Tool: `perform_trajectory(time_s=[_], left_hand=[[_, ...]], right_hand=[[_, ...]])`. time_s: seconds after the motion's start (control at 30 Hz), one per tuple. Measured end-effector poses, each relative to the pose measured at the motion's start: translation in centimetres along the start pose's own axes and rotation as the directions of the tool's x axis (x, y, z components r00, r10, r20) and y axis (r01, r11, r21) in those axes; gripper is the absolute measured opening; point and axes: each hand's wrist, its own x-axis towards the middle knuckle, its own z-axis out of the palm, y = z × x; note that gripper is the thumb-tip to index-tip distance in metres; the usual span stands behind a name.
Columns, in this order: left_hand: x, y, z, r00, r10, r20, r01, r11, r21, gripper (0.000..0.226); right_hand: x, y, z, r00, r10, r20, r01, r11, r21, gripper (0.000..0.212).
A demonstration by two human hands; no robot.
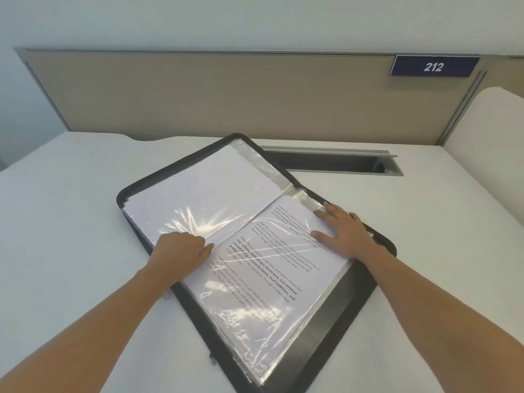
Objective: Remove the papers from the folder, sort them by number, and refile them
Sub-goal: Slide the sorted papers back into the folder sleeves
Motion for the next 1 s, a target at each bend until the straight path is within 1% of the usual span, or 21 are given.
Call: perform_trajectory(time_s=[0.07,0.13,0.17,0.2,0.23,0.27,0.3,0.33,0.4,0.43,0.47,0.5,0.57,0.63,0.77,0.8,0.87,0.97,1.0], left_hand=[[0.0,0.0,0.1,0.999,-0.024,-0.047,0.024,1.0,-0.005,0.041],[0.8,-0.4,0.6,0.989,-0.048,-0.142,0.035,0.995,-0.091,0.033],[1.3,-0.6,0.9,0.978,-0.058,-0.202,0.029,0.989,-0.146,0.03],[1.8,-0.8,1.2,0.968,-0.052,-0.247,0.003,0.981,-0.195,0.026],[2.4,-1.0,1.5,0.957,-0.018,-0.29,-0.05,0.973,-0.224,0.023],[3.0,-1.2,1.8,0.948,0.028,-0.316,-0.105,0.968,-0.229,0.025],[3.6,-1.4,2.0,0.958,0.071,-0.278,-0.137,0.964,-0.226,0.036],[4.0,-1.5,2.1,0.978,0.086,-0.189,-0.131,0.961,-0.242,0.05],[4.2,-2.0,2.9,0.999,0.038,-0.03,-0.045,0.965,-0.26,0.076],[4.0,-2.3,3.5,0.999,0.011,0.033,-0.001,0.96,-0.279,0.086],[3.7,-2.5,4.1,0.998,0.002,0.064,0.017,0.954,-0.299,0.093],[3.3,-2.4,4.5,0.997,0.006,0.076,0.018,0.951,-0.308,0.096],[2.6,-2.0,4.8,0.997,-0.011,0.072,0.035,0.939,-0.341,0.091],[1.8,-1.3,4.9,0.995,-0.059,0.076,0.082,0.932,-0.354,0.086],[-0.3,-0.4,4.7,0.978,-0.168,0.12,0.202,0.901,-0.384,0.09],[-0.8,-0.4,4.6,0.976,-0.192,0.106,0.218,0.895,-0.389,0.09],[-1.5,-0.3,4.3,0.975,-0.219,0.023,0.212,0.907,-0.364,0.081],[-2.3,0.4,4.4,0.967,-0.192,-0.166,0.149,0.959,-0.241,0.058],[-2.5,0.8,4.3,0.96,-0.195,-0.2,0.15,0.964,-0.22,0.052]], right_hand=[[0.3,0.1,-0.2,0.999,-0.036,0.024,0.036,0.999,0.005,0.077],[0.1,-0.5,-0.4,1.0,-0.022,-0.006,0.022,0.999,-0.025,0.078],[-0.1,-1.2,-0.3,0.998,0.005,-0.063,-0.008,0.999,-0.039,0.08],[-0.5,-2.2,-0.1,0.988,0.04,-0.15,-0.045,0.998,-0.032,0.08],[-1.1,-3.4,0.2,0.967,0.089,-0.239,-0.092,0.996,0.001,0.075],[-1.7,-4.6,0.6,0.938,0.156,-0.309,-0.146,0.988,0.053,0.065],[-2.4,-5.8,1.0,0.922,0.233,-0.31,-0.209,0.972,0.109,0.056],[-3.0,-6.7,1.5,0.915,0.303,-0.265,-0.269,0.95,0.156,0.053],[-3.9,-7.6,2.5,0.912,0.384,-0.142,-0.362,0.918,0.161,0.059],[-4.2,-7.7,2.6,0.912,0.397,-0.106,-0.381,0.913,0.144,0.062],[-4.3,-7.6,2.9,0.913,0.398,-0.093,-0.385,0.914,0.132,0.064],[-4.3,-7.5,3.0,0.917,0.389,-0.089,-0.378,0.918,0.12,0.065],[-4.0,-7.1,2.9,0.931,0.357,-0.08,-0.349,0.932,0.095,0.065],[-3.5,-6.6,2.6,0.947,0.313,-0.07,-0.308,0.948,0.076,0.066],[-1.5,-5.0,2.0,0.98,0.19,-0.054,-0.187,0.981,0.058,0.065],[-1.0,-4.7,1.8,0.987,0.154,-0.049,-0.151,0.987,0.047,0.066],[0.1,-3.9,1.4,0.996,0.081,-0.028,-0.08,0.996,0.032,0.065],[1.3,-2.7,0.8,0.999,-0.025,0.028,0.024,0.999,0.021,0.068],[1.6,-2.3,0.6,0.997,-0.056,0.046,0.055,0.998,0.011,0.071]])
